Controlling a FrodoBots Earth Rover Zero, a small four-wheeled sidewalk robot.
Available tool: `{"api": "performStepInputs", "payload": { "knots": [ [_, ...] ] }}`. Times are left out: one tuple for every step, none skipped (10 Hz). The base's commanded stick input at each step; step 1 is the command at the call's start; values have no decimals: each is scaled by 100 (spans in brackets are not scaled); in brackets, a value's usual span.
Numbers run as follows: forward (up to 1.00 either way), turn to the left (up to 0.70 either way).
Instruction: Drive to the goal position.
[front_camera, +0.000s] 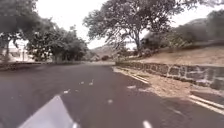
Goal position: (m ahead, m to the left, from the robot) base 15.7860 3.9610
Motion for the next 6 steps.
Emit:
{"api": "performStepInputs", "payload": {
  "knots": [
    [100, -35],
    [100, 0],
    [100, 0],
    [100, 0],
    [100, 0],
    [100, 0]
  ]
}}
